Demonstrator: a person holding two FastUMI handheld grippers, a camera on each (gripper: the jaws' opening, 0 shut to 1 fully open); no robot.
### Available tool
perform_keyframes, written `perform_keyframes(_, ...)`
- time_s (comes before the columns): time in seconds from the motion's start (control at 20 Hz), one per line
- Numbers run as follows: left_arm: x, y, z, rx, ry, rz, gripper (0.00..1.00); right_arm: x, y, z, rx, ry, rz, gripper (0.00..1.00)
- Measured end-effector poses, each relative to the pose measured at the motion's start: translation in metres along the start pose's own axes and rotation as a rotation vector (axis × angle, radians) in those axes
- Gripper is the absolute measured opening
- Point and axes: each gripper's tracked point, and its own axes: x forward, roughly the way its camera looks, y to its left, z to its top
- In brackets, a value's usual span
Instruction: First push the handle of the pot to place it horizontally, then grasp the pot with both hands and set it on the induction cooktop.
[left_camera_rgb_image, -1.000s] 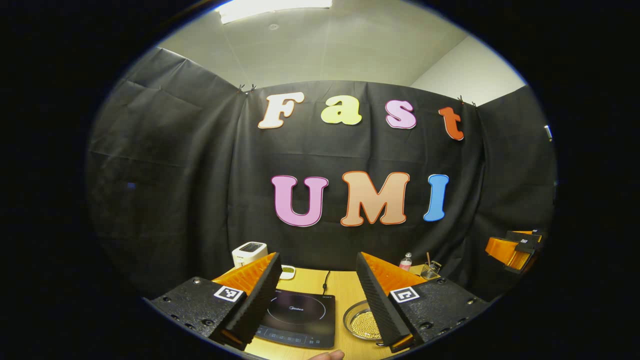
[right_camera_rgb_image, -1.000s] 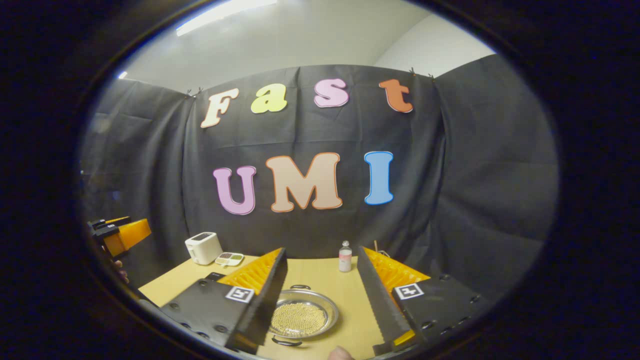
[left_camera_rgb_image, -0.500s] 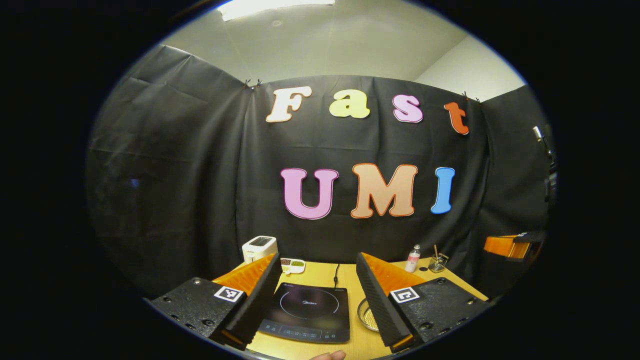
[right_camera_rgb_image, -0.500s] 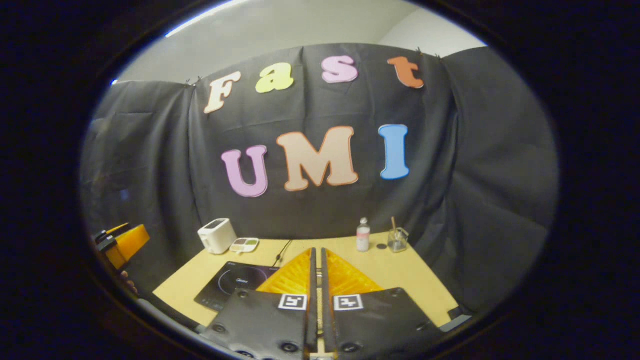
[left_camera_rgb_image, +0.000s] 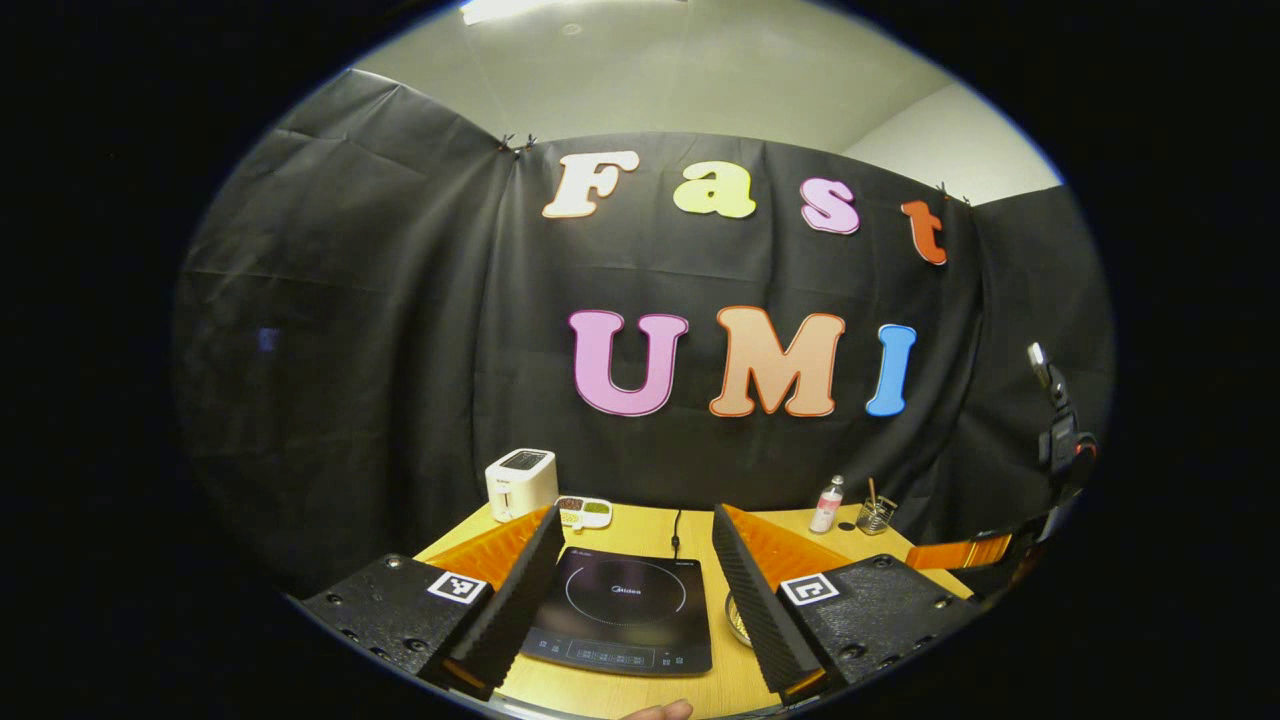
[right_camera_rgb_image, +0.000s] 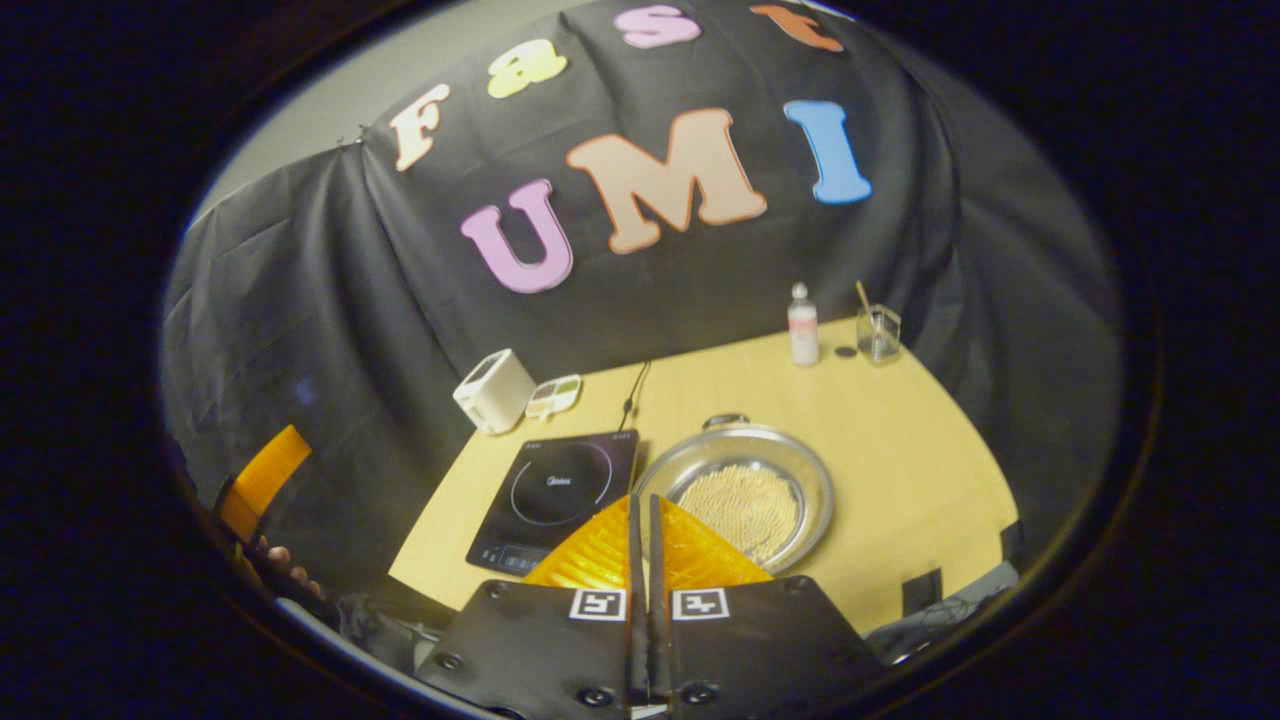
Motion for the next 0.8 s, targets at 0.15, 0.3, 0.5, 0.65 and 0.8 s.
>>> perform_keyframes(0.15,0.008,0.008,-0.014,-0.028,0.036,0.038,0.91,0.031,-0.003,-0.036,0.043,0.154,0.021,0.02)
perform_keyframes(0.3,0.016,0.012,-0.024,-0.027,0.07,0.07,0.92,0.055,-0.005,-0.073,0.059,0.268,0.036,0.02)
perform_keyframes(0.5,0.024,0.011,-0.023,-0.017,0.081,0.129,0.92,0.084,-0.003,-0.12,-0.006,0.419,0.069,0.0)
perform_keyframes(0.65,0.034,0.007,-0.027,0.006,0.107,0.165,0.92,0.099,-0.008,-0.146,-0.043,0.5,0.081,0.0)
perform_keyframes(0.8,0.042,0.005,-0.03,0.028,0.135,0.197,0.92,0.107,-0.015,-0.169,-0.076,0.566,0.093,0.03)
